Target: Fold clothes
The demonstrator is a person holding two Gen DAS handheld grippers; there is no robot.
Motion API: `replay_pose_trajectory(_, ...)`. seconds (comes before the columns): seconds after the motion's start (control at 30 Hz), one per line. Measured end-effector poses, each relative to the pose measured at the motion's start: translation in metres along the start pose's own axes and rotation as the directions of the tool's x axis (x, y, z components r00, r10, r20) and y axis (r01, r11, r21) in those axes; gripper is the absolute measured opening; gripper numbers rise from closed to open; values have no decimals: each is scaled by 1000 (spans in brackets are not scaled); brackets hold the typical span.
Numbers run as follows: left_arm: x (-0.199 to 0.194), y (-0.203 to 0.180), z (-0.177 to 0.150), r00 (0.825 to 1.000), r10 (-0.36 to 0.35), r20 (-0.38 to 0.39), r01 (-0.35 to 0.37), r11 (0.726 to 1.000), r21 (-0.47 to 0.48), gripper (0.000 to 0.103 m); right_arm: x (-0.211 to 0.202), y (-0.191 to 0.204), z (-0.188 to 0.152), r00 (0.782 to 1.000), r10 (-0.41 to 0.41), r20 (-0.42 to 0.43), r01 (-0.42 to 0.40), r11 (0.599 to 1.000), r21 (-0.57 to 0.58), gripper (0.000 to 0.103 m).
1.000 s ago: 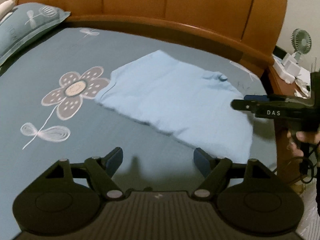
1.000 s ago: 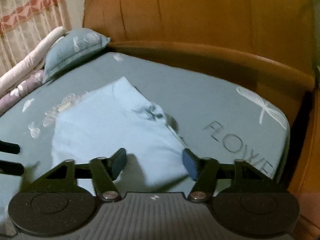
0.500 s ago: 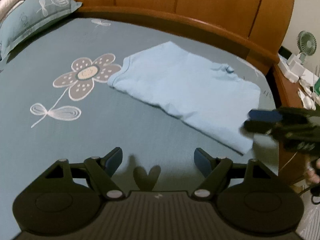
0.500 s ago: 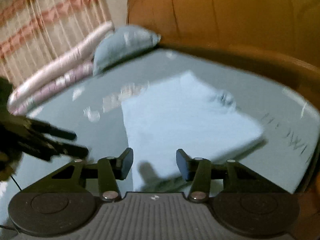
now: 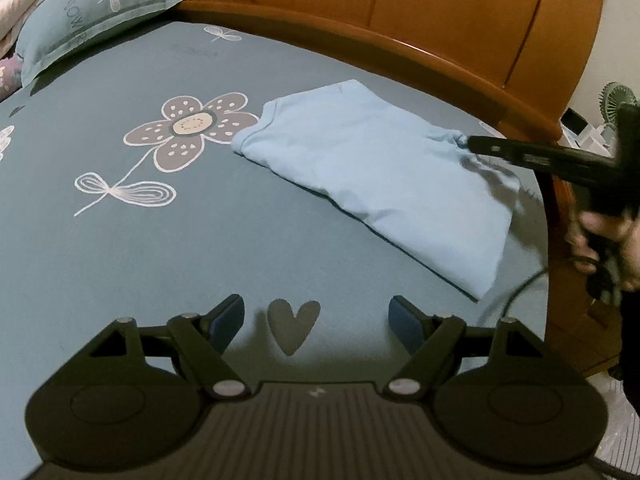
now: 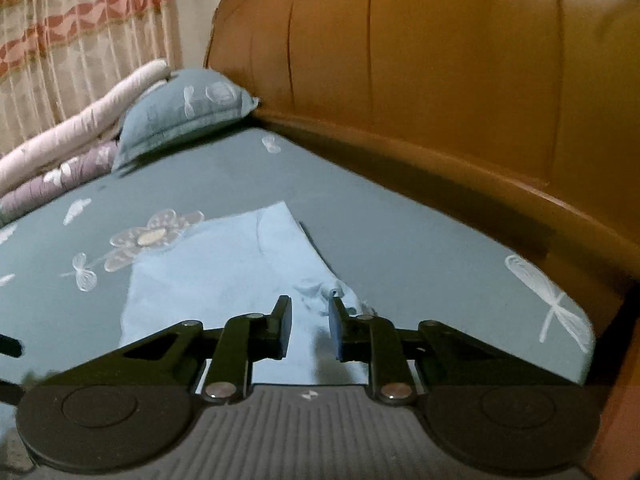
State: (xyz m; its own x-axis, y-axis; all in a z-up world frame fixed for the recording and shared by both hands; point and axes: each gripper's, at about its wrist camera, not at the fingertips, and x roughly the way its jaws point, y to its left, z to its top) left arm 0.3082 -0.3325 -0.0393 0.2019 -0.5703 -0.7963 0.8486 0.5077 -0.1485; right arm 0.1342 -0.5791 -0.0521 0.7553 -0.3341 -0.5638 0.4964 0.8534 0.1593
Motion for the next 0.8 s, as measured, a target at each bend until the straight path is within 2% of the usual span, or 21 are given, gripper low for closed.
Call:
replay_pose_trajectory(0.13, 2, 3, -3, 1000, 13, -12, -13, 1000, -8, 80, 24, -4, -2, 999, -28, -37, 29, 999, 13, 24)
replay_pose_trajectory(0.3, 3, 7, -7, 1000, 11, -18, -11, 1000, -19, 80, 32, -6, -1, 998, -52, -38, 55, 995, 82, 24)
replay_pose_trajectory(0.37, 4, 6, -8, 1000, 13, -20, -13, 1000, -16, 80, 36, -8, -1, 998, -53, -28, 56, 993, 103, 21)
replay_pose_trajectory(0.43, 4, 5, -8, 1000, 14, -21, -14, 1000, -13, 80, 38, -14, 0, 998, -54, -22, 56, 989, 138, 11)
replay_pose_trajectory(0.53, 0, 5, -9, 1000, 8, -10, -8, 1000, -10, 80, 26, -28, -4, 999, -35, -13, 37, 973, 227, 10)
replay_pose_trajectory(0.57, -2, 6, -10, 1000, 4, -7, -4, 1000, -10, 80, 21, -31, -6, 999, -37, -13, 39, 969, 242, 8)
replay_pose_trajectory(0.6, -3, 7, -10, 1000, 3, -6, -3, 1000, -14, 80, 15, -34, -9, 998, -56, -12, 57, 961, 270, 2)
replay_pose_trajectory(0.63, -3, 9, -10, 1000, 4, -5, -4, 1000, -17, 80, 10, -36, -11, 995, -96, -17, 97, 953, 287, 2)
replay_pose_trajectory(0.73, -4, 11, -9, 1000, 8, -3, -8, 1000, -26, 80, -4, -53, -14, 998, -68, 0, 63, 912, 406, 3)
replay_pose_trajectory(0.8, -5, 11, -8, 1000, 10, -2, -10, 1000, -27, 80, -2, -45, -7, 999, -51, 14, 43, 933, 357, 5)
